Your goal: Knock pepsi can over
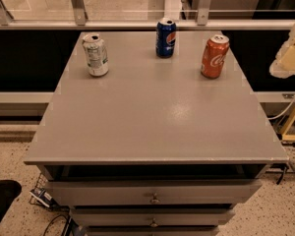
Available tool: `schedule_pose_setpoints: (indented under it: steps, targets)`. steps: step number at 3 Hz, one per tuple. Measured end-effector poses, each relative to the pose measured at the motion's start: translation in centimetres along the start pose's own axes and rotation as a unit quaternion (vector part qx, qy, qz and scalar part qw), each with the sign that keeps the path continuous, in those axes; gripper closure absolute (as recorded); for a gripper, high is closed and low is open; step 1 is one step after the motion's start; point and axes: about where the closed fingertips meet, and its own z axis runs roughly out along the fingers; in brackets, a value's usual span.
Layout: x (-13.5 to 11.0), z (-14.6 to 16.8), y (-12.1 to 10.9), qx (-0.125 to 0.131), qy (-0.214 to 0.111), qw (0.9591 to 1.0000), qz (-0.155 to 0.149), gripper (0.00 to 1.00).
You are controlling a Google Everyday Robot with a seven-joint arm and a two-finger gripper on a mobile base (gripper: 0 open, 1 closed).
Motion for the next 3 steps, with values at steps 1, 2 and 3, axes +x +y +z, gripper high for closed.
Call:
schedule_pose_setpoints:
  steps: [1,2,3]
  targets:
    - [0.0,0.0,0.0,0.0,0.0,1.0,0.0,0.0]
    - [-0.6,0.5,-1.9,0.017,-0.021,0.9994,0.021,0.0]
    - [-1.9,3.5,-4.7,0.034,-0.06,0.9941,0.084,0.0]
